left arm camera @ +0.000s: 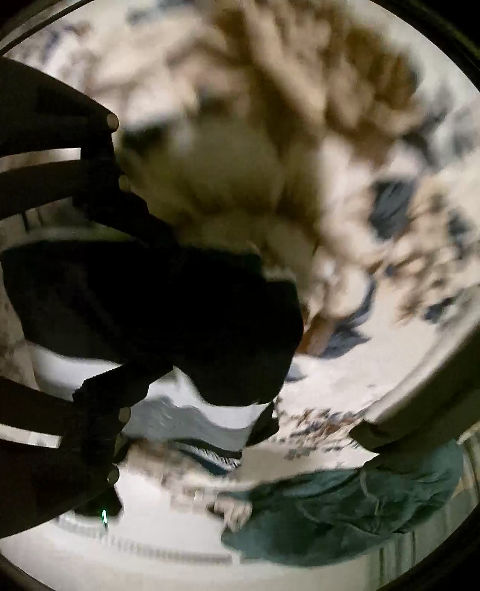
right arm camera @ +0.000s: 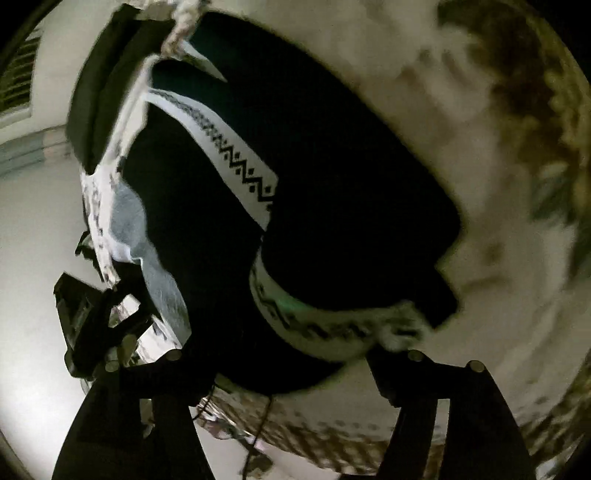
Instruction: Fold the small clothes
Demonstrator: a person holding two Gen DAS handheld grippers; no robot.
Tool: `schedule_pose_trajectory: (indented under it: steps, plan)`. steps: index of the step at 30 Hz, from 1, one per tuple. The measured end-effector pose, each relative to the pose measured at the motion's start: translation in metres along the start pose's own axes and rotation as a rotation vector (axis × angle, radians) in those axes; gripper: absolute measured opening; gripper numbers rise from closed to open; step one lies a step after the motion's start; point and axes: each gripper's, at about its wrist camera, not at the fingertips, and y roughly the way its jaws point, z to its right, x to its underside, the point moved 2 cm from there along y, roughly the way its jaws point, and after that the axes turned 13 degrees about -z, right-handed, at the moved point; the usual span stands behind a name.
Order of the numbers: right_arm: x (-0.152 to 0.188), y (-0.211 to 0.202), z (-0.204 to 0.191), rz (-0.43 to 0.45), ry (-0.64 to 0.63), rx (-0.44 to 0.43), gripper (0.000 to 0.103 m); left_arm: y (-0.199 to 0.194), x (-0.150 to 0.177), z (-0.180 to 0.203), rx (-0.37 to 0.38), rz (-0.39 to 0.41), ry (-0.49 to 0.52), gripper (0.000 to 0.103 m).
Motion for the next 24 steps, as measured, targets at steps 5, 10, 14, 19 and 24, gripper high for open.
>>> schedule_pose_trajectory:
  steps: [5,10,14,19,24]
  plan:
    - [-0.006,-0.047,0.007,0.061,-0.059,0.124,0.071,-0.013,0.059,-0.021,-0.299,0.135,-0.055,0.093]
    - [-0.045,-0.073,-0.04,0.171,-0.222,0.197,0.071,0.046,0.079,-0.082,-0.311,0.042,-0.221,0.1]
    - [-0.094,-0.067,-0.086,0.205,-0.338,0.242,0.071,0.058,0.068,-0.084,-0.375,0.04,-0.222,0.103]
    - [-0.134,-0.031,-0.112,0.106,-0.416,0.296,0.014,0.059,0.06,-0.081,-0.361,0.022,-0.246,0.103]
    - [-0.121,-0.063,-0.119,0.25,-0.418,0.317,0.007,0.003,0.06,-0.058,-0.29,0.173,-0.224,0.101]
